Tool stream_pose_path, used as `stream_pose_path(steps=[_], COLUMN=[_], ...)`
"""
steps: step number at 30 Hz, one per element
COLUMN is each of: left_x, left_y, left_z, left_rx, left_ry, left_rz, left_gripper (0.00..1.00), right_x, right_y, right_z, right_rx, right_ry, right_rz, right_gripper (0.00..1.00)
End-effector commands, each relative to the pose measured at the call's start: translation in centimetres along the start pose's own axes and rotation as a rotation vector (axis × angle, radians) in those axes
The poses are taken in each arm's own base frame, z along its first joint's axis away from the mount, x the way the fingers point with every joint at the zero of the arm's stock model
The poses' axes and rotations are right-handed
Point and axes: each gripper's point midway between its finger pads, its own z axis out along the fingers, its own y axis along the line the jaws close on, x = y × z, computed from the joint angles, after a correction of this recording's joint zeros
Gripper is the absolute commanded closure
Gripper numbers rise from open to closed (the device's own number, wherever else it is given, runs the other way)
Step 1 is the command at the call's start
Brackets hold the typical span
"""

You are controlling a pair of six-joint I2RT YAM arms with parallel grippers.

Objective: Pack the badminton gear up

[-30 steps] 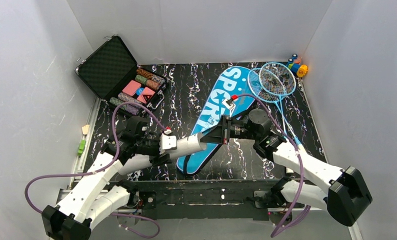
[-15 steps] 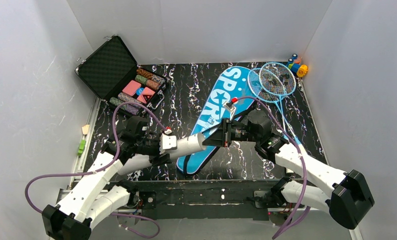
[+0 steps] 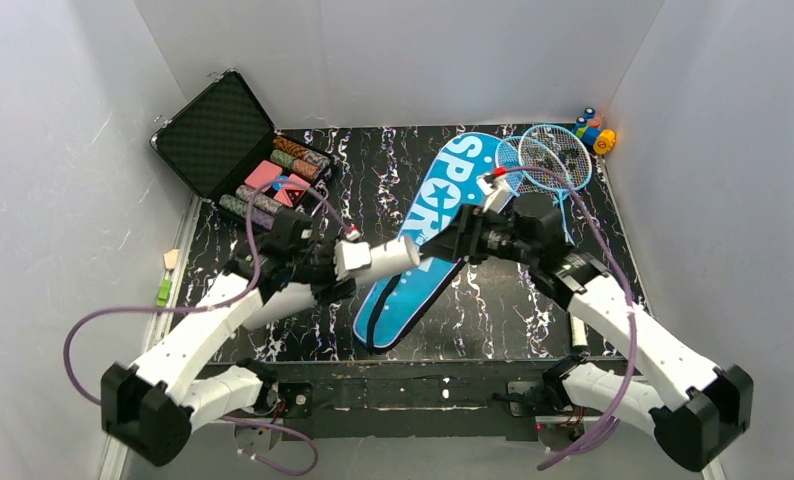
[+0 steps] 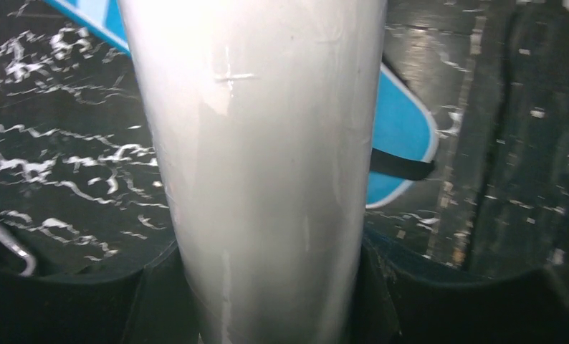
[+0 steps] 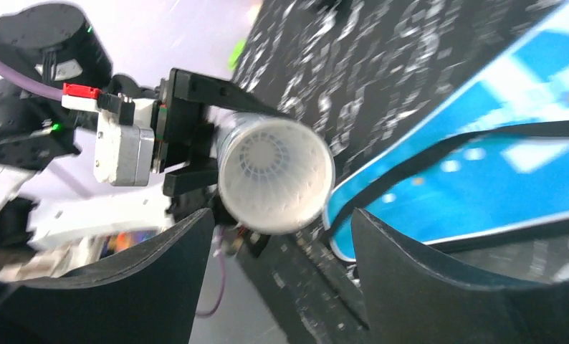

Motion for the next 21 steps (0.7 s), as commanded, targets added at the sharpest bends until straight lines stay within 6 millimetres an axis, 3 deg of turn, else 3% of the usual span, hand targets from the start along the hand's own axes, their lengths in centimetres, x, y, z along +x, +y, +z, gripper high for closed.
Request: stream_pose_path(steps=[1,10,14,18,21], left_x=[-0.8,4.0,6.8,8.9,9.4], left_y=[6.7,16.5,19.4,21.9,23.2], left_z=[0.7,5.0,6.3,7.3,7.9], left_rx=[-0.167,-0.346,-0.395,-0.443,-0.464], left_ry=[0.105,0.279,0.34,0.388,0.407], left_rz=[-0.017,-0.302,-0.401,-0.486,-0.514], left_gripper=[1.0,1.0,1.0,0.92,0.73], right_x=[-3.0,-0.8,0.3,1.0,1.4], right_y=[-3.9,-8.6,-9.7,-10.0,-10.4], right_z=[-4.4,-7.3,-8.7,-9.4,-9.7], right_rx=[0.296,0.51,0.565,0.578,0.598], right_ry=[-0.137,-0.199,-0.219,-0.233,-0.233], right_rz=[-0.026,0.071,0.109,0.129,0.138], right_gripper=[0.2,0.17,0.16,0.15,0.15])
